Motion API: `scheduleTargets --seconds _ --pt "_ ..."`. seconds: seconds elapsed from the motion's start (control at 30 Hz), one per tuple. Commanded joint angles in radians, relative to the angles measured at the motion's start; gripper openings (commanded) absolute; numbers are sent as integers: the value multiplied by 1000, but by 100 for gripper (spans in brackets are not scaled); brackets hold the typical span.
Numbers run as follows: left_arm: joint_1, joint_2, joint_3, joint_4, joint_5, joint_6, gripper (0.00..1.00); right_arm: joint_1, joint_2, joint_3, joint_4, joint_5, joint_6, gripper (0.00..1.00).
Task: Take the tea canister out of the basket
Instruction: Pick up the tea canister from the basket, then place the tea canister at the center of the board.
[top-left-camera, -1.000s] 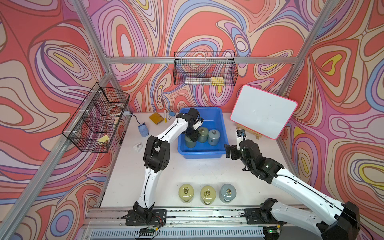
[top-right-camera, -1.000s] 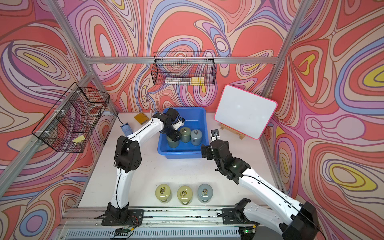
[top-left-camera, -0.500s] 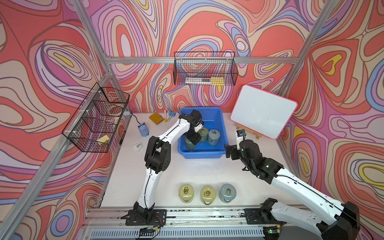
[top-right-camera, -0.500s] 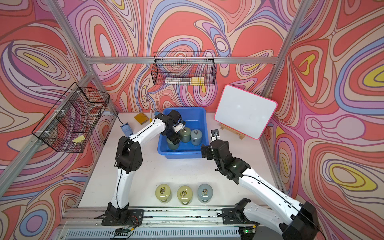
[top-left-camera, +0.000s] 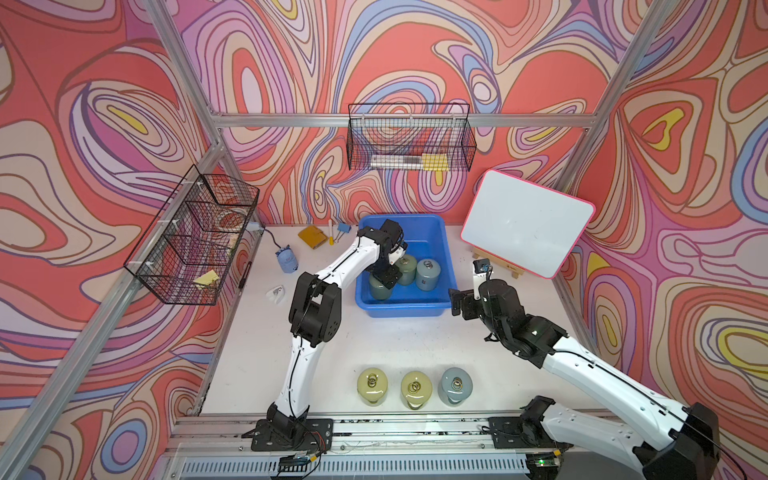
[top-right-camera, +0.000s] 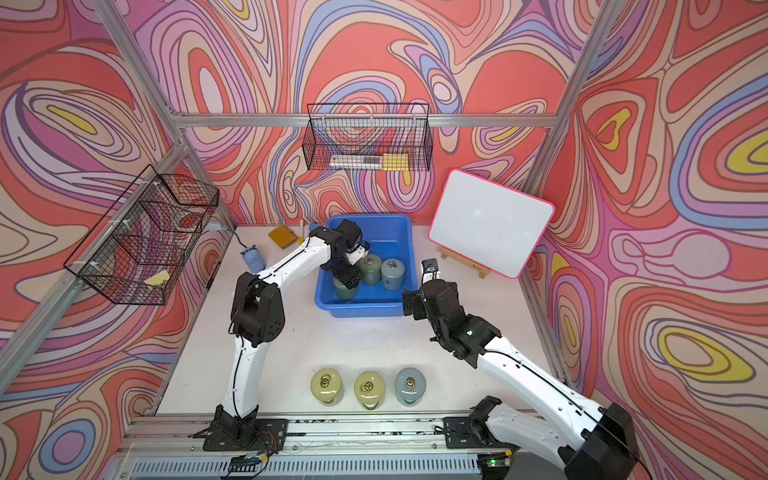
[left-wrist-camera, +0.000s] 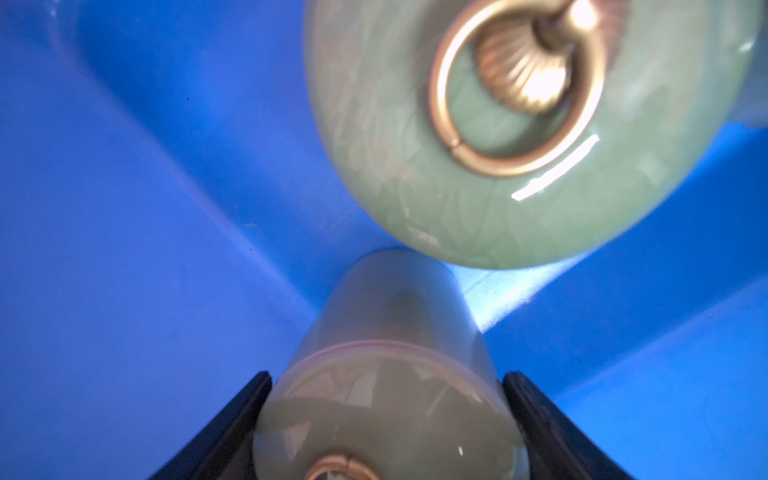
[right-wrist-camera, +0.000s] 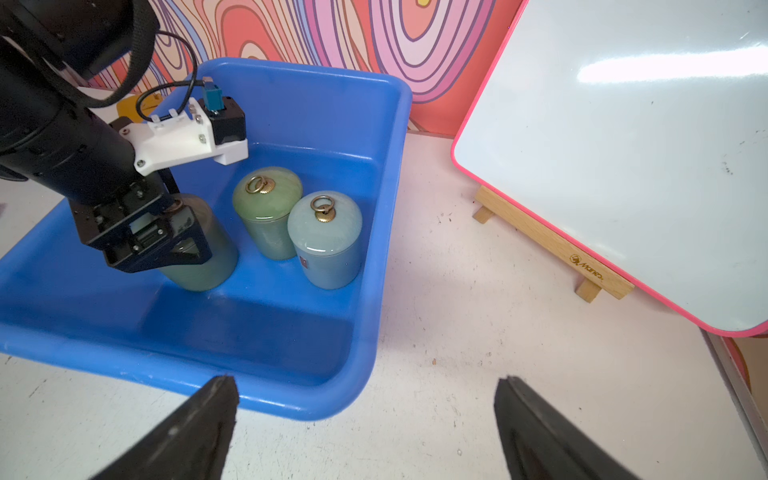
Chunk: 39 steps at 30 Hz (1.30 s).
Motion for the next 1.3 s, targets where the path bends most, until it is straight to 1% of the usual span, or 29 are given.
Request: scheduleTargets --seconds 0.0,0.27,0.47,0.67,0.8,1.1,1.27 --pt "6 -58 23 -49 8 -23 47 -6 -11 -17 20 9 -3 98" --pt "8 -79 129 -127 -3 -59 44 -6 -12 -19 23 8 -1 98" --pt "7 -105 182 -180 -4 -76 41 -6 -17 -21 25 7 -1 98" --pt "2 -170 184 -204 -4 -101 41 -6 -14 -20 28 7 -1 98" --pt "-16 -216 183 -226 -24 -117 41 -6 -10 -22 29 3 0 98" --pt "-69 -313 186 -264 -85 -154 40 -6 -13 -24 30 2 2 98" --pt "-107 -353 179 -315 -135 -189 39 -6 -19 -27 31 0 3 98"
